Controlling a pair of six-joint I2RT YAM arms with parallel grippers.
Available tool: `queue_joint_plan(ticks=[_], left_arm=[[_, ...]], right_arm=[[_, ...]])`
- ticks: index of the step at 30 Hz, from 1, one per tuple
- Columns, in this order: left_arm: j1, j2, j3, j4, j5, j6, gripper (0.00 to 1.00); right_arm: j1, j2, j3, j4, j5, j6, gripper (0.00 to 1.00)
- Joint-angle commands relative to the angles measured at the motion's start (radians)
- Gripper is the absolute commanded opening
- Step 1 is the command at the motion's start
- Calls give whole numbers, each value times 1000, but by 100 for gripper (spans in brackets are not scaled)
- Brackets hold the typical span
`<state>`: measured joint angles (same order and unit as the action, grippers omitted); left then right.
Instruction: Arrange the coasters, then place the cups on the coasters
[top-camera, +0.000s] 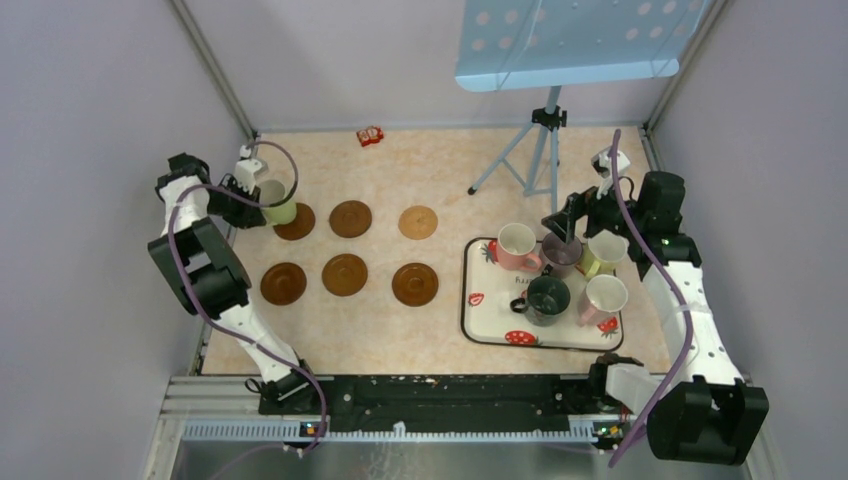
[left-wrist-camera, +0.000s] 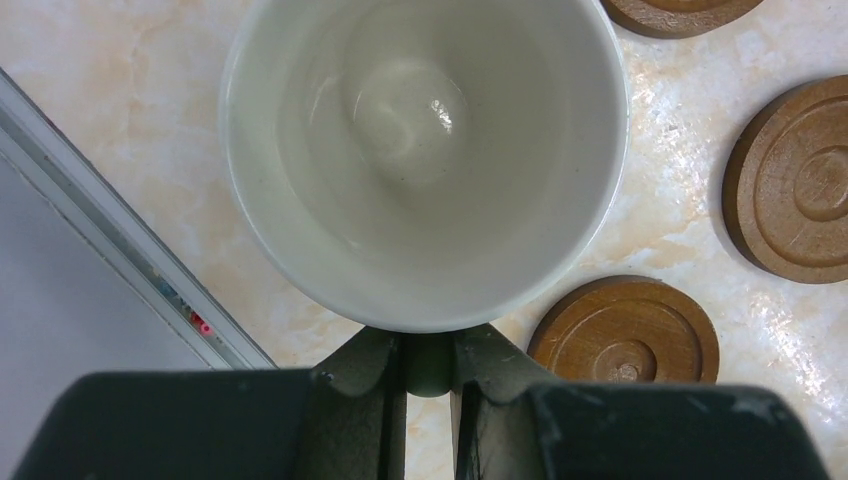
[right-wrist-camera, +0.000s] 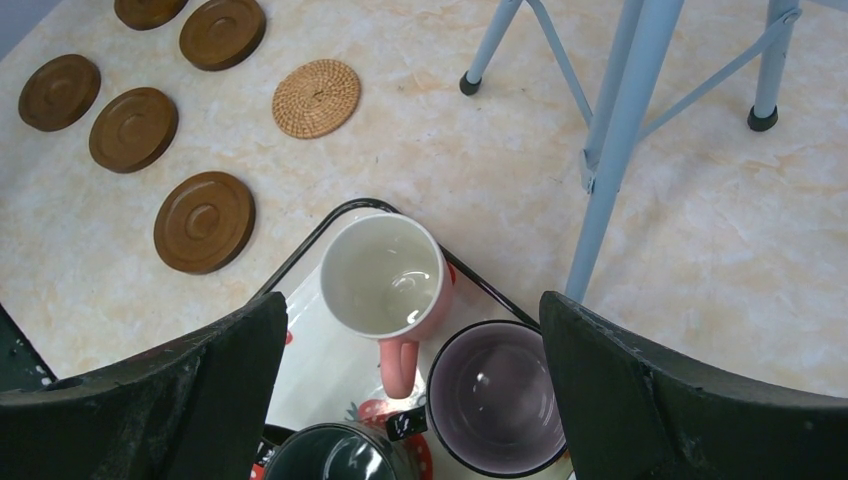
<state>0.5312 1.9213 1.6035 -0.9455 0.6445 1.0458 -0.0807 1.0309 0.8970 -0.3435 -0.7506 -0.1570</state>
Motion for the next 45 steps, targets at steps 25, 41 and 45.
queue_joint_plan(ticks=[25,41,45], left_arm=[[-53,-21,-48,81,27,-87,1],[-58,-6,-20,58,-19,-75,9],[-58,-2,-15,54,-21,-74,16]], right_arm=[[1,12,-9,42,-6,-30,95],[1,6,-11,42,-7,-32,95],[2,5,-10,41,-7,-33,95]])
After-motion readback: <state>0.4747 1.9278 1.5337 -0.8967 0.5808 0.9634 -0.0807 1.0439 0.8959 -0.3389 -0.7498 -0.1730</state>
